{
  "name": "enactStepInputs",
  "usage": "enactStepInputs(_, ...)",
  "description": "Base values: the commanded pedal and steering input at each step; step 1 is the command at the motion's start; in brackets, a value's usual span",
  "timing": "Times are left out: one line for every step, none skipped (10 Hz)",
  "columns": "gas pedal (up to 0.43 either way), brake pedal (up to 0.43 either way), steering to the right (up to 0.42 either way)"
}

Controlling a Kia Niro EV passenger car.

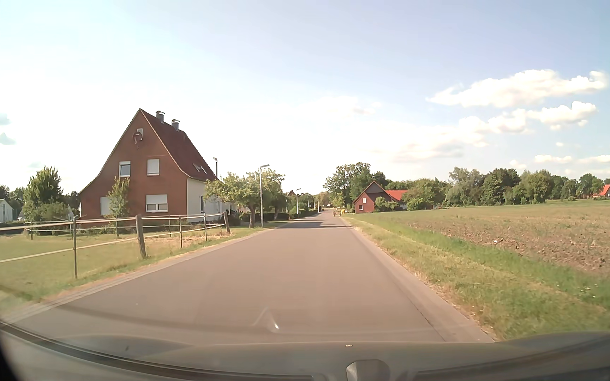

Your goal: Follow the waypoints while adhering to traffic rules and regulations

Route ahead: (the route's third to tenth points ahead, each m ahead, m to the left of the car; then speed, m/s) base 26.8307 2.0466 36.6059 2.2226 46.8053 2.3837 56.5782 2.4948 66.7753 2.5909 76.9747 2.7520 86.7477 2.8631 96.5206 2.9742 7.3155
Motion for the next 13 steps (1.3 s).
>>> enactStepInputs(0.177,0.006,-0.007)
enactStepInputs(0.169,0.006,-0.007)
enactStepInputs(0.138,0.006,-0.007)
enactStepInputs(0.110,0.006,-0.007)
enactStepInputs(0.110,0.006,-0.008)
enactStepInputs(0.087,0.006,-0.007)
enactStepInputs(0.059,0.006,-0.007)
enactStepInputs(0.059,0.006,-0.007)
enactStepInputs(0.059,0.006,-0.007)
enactStepInputs(0.059,0.006,-0.007)
enactStepInputs(0.067,0.006,-0.008)
enactStepInputs(0.079,0.006,-0.005)
enactStepInputs(0.087,0.006,0.000)
